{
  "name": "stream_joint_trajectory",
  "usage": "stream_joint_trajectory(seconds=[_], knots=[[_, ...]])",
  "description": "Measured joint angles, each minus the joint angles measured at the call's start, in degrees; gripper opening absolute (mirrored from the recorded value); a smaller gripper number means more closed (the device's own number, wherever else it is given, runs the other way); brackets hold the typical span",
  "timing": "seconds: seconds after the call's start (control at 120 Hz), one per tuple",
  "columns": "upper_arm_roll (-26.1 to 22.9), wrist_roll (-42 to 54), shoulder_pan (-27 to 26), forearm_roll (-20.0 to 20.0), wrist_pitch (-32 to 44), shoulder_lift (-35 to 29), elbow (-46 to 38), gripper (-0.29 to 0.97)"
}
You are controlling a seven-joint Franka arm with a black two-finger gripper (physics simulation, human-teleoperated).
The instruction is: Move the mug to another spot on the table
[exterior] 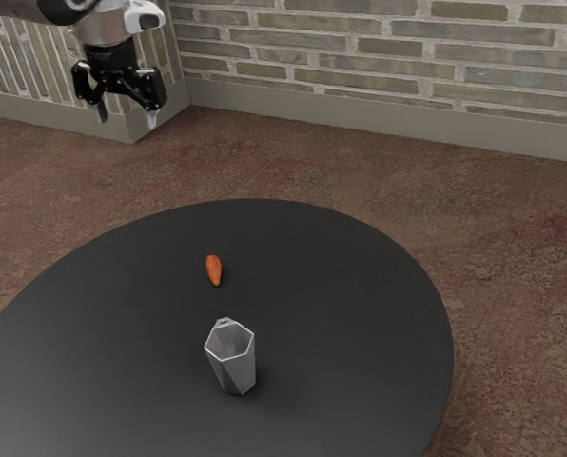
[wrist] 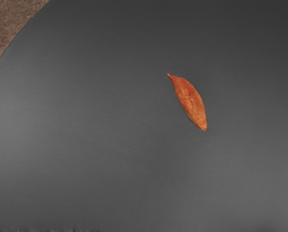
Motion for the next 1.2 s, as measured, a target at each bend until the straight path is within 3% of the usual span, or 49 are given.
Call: stream_joint_trajectory(seconds=[0.2, 0.367, 0.617, 0.75, 0.967, 1.2], knots=[[-0.7, -3.6, 0.0, 0.2, 1.2, 3.1, -2.1, 0.68], [0.4, -5.9, -2.7, -2.9, 3.3, 3.9, -7.0, 0.68], [3.5, -13.0, -6.0, -14.3, 11.2, 1.4, -21.0, 0.68], [9.0, -17.9, -12.1, -18.9, 18.6, 1.0, -28.1, 0.68], [9.6, -24.9, -14.0, -23.4, 26.1, 2.4, -36.2, 0.68], [9.6, -30.3, -14.5, -25.5, 30.8, 9.0, -37.7, 0.68]])
